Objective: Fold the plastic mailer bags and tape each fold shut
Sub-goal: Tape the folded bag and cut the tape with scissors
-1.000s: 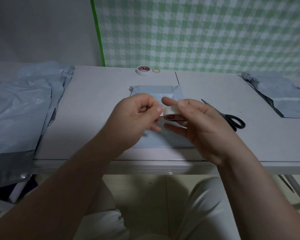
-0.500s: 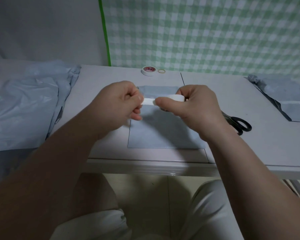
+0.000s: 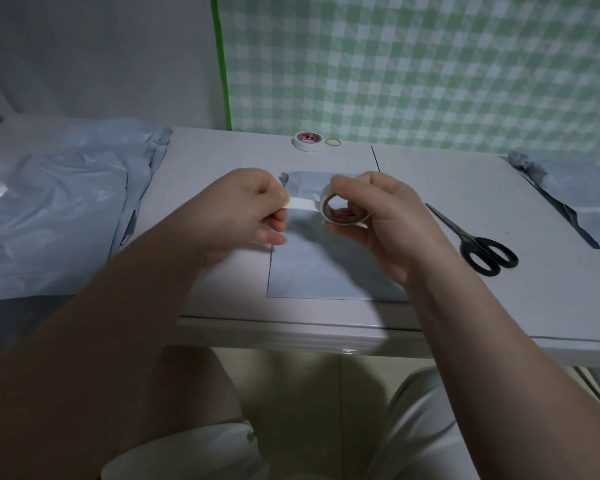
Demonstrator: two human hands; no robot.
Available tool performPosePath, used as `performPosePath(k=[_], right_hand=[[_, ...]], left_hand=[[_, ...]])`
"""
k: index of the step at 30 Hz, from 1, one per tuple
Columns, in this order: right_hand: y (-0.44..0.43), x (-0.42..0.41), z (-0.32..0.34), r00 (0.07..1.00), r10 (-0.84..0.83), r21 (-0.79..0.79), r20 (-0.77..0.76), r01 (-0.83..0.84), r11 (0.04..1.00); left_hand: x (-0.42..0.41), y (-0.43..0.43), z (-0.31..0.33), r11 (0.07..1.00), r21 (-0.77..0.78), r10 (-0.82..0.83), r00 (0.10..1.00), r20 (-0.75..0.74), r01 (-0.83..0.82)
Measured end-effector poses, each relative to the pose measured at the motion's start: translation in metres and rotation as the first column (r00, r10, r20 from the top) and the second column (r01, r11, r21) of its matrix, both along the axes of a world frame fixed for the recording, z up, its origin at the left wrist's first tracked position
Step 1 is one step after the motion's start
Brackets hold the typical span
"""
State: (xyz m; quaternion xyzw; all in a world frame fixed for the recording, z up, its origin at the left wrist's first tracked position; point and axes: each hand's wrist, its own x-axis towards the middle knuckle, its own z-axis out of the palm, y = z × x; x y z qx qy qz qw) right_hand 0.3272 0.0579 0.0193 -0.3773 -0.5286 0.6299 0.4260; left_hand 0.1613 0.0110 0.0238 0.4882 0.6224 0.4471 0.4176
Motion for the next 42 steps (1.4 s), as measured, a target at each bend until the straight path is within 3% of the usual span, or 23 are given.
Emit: performPosePath(k=[5, 10, 14, 26, 35, 42], right_hand=[[0.010, 0.004, 0.003, 0.968, -0.092, 0.229, 0.233, 0.037, 0.973], [0.010, 0.000, -0.014, 0.931, -0.087, 0.237, 0.354, 0.001, 0.972], [0.008, -0.002, -0.027, 0.923, -0.103, 0.236, 0.370, 0.014, 0.972], [0.007, -0.005, -0.033, 0.899, -0.138, 0.311, 0.416, 0.002, 0.950], [0.005, -0.007, -0.042, 0.904, -0.252, 0.453, 0.346, 0.074, 0.889], [0.005, -0.007, -0.047, 0.909, -0.222, 0.490, 0.352, 0.023, 0.871]], left_hand=[[-0.010, 0.003, 0.000, 1.000, 0.024, 0.016, 0.984, -0.176, -0.012], [-0.013, 0.006, -0.014, 0.997, -0.036, -0.079, 0.928, -0.364, 0.070], [-0.018, 0.008, -0.018, 0.995, -0.051, -0.100, 0.869, -0.485, 0.086], [-0.023, 0.022, -0.028, 0.986, -0.052, -0.153, 0.748, -0.646, 0.157], [-0.025, 0.024, -0.031, 0.984, -0.020, -0.143, 0.716, -0.683, 0.177], [-0.030, 0.025, -0.032, 0.979, -0.014, -0.156, 0.704, -0.692, 0.202]])
